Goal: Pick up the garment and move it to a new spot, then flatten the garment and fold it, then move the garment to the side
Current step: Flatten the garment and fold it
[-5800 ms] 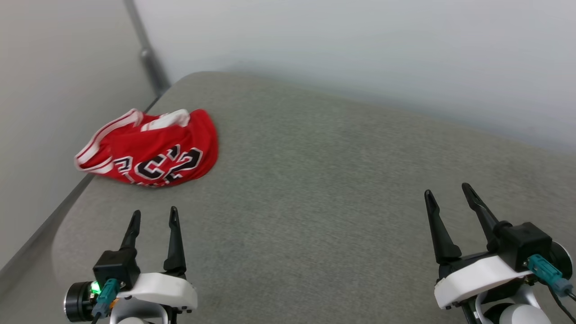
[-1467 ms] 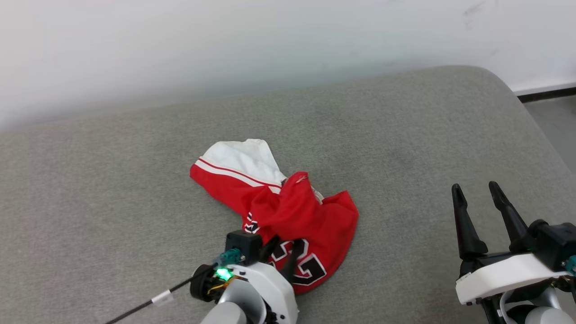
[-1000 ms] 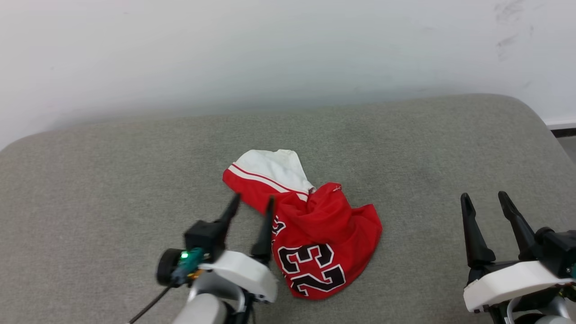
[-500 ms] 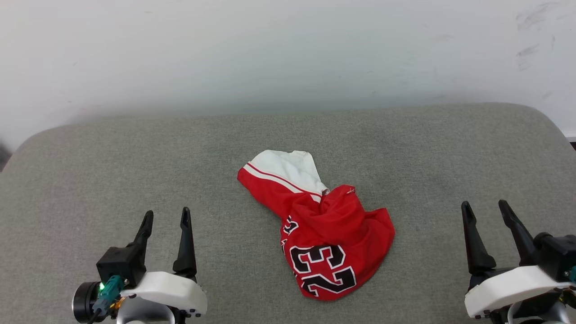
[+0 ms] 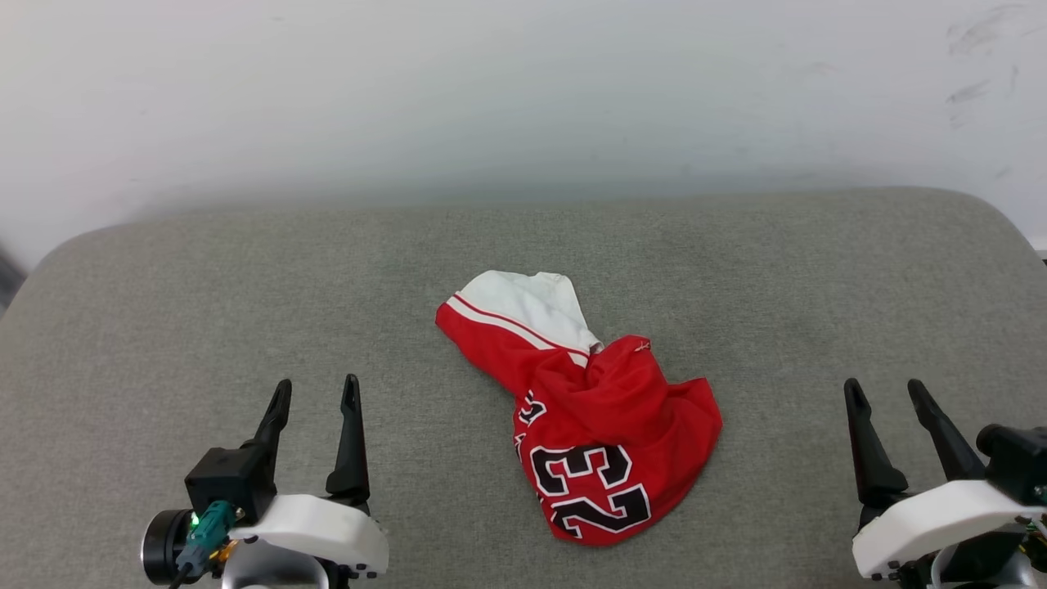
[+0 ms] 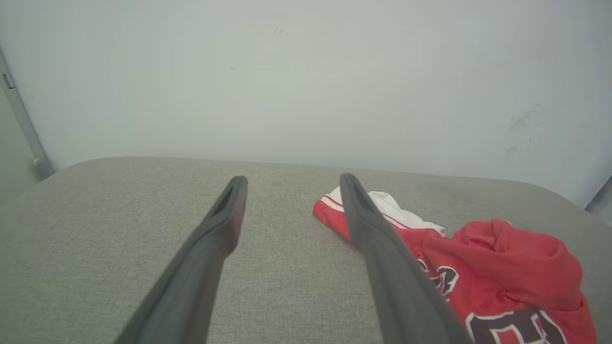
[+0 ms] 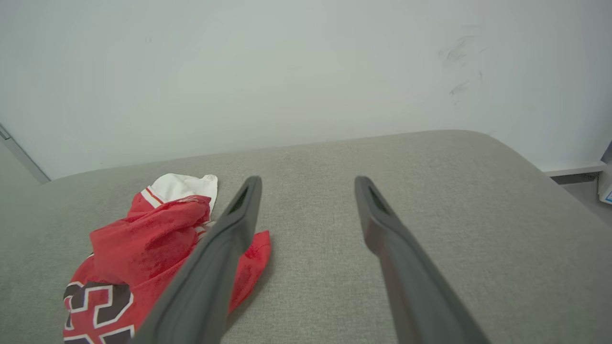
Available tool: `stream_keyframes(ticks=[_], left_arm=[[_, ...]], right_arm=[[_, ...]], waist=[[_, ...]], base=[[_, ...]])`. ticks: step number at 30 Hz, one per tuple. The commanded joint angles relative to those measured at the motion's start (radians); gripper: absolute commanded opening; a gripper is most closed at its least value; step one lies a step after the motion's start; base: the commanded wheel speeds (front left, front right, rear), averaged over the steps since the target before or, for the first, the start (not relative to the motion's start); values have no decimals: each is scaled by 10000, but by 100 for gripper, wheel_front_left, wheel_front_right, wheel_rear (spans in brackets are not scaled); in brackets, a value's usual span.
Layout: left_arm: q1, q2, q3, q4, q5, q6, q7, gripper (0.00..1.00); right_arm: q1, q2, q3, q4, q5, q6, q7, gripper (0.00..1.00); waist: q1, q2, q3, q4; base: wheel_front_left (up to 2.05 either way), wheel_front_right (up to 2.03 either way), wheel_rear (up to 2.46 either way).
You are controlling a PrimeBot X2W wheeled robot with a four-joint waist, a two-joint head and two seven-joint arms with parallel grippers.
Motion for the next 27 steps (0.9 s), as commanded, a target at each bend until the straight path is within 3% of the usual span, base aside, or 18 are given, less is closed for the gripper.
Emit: stream_keyframes(ticks=[1,6,10,16,23,24,25,26,27], left_arm=[[-93,6,-36,-59,75,34,26,100],[-324,-104,-185,-140,139,7,-83,100],[-593,-220,-343,-137,207,-85,-174,100],[-1073,-469,-619,73,265,-258,-392,100],[-1401,-656,-766,437,286,-416,-588,100],[-1440,-698,-787,593,251,-428,-649,100],[-1440,-698,-787,593,251,-428,-649,100],[-1436,-710,-799,677,232,-435,-667,100],[-1423,-702,-796,716,222,-436,-684,100]], right_arm=[[-201,19,-141,205,247,-3,202,100],[-1139,21,-436,1105,1149,-3,1279,100],[-2249,20,-239,1967,1340,-2,2874,100],[-3682,-370,742,3074,1825,-3,5439,100],[-4546,-685,1799,3867,2379,-3,6862,100],[-4510,-744,2096,4127,2641,-3,7239,47],[-4510,-744,2096,4127,2641,-3,7239,47],[-4459,-767,2297,4088,2880,-3,7248,0],[-4420,-836,2403,4031,2923,-3,7209,0]], waist=[[0,0,45,53],[0,0,272,302],[0,0,581,679],[0,0,1012,1323],[0,0,1345,1796],[0,0,1350,1850],[0,0,1350,1850],[0,0,1326,1850],[0,0,1309,1833]], base=[[0,0,0],[0,0,0],[0,0,0],[0,0,0],[0,0,0],[0,0,0],[0,0,0],[0,0,0],[0,0,0]])
